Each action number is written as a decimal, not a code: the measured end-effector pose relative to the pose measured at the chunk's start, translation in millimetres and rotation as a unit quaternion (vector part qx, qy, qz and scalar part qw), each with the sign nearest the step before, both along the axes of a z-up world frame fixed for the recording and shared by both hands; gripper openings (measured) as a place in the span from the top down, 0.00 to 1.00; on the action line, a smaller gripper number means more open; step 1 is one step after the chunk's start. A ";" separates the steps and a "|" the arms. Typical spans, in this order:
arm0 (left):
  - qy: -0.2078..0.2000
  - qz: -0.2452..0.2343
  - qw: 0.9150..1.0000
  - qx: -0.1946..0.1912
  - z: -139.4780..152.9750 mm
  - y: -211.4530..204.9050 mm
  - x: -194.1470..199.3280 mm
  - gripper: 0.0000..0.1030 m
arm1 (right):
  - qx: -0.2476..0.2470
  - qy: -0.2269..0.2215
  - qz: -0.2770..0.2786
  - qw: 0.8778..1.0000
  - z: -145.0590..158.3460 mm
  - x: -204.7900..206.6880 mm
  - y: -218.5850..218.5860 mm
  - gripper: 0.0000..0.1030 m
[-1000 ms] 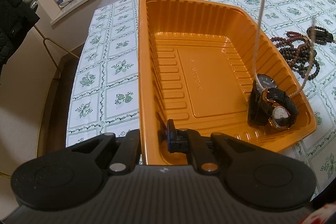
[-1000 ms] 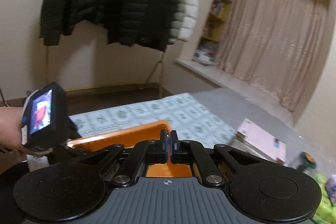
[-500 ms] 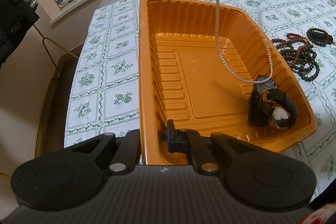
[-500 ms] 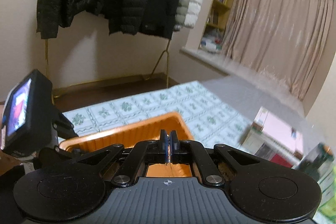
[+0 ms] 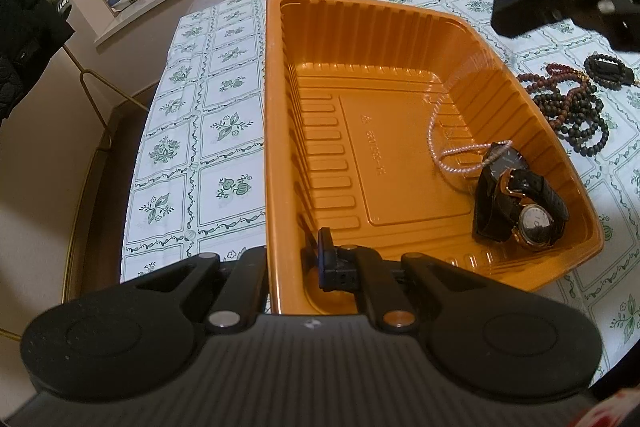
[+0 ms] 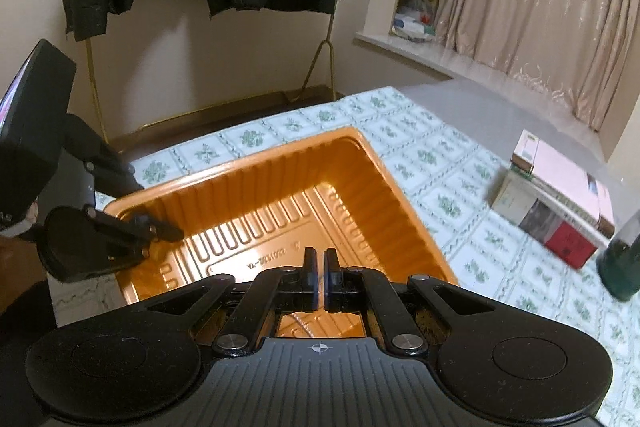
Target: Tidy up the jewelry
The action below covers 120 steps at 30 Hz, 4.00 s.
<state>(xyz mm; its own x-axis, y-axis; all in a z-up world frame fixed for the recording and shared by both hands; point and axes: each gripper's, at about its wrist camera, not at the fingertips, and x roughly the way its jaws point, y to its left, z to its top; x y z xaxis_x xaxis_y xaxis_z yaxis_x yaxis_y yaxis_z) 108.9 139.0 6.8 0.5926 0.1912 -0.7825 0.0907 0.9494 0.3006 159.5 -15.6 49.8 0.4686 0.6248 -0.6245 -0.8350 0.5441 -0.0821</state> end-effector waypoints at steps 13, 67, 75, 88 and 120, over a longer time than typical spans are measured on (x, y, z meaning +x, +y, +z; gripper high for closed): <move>-0.001 0.002 1.000 -0.001 -0.9 0.8 -0.2 0.94 | 0.054 0.052 -0.116 0.990 -16.2 -2.7 -81.1 0.92; 0.005 0.012 1.000 -0.003 -1.4 0.7 -3.1 0.94 | 0.014 -0.037 -0.222 0.974 2.6 -27.4 -157.1 0.94; 0.003 0.007 1.000 0.001 -0.8 0.7 -2.4 0.94 | 0.020 -0.126 -0.193 0.973 72.1 -40.4 -161.8 0.94; 0.002 0.004 1.000 0.004 0.1 0.5 -1.9 0.94 | 0.047 -0.210 -0.124 0.969 146.0 -56.5 -141.0 0.94; 0.000 0.006 1.000 -0.007 -1.9 2.9 -3.1 0.94 | 0.084 -0.257 -0.009 0.963 199.8 -46.9 -30.7 0.94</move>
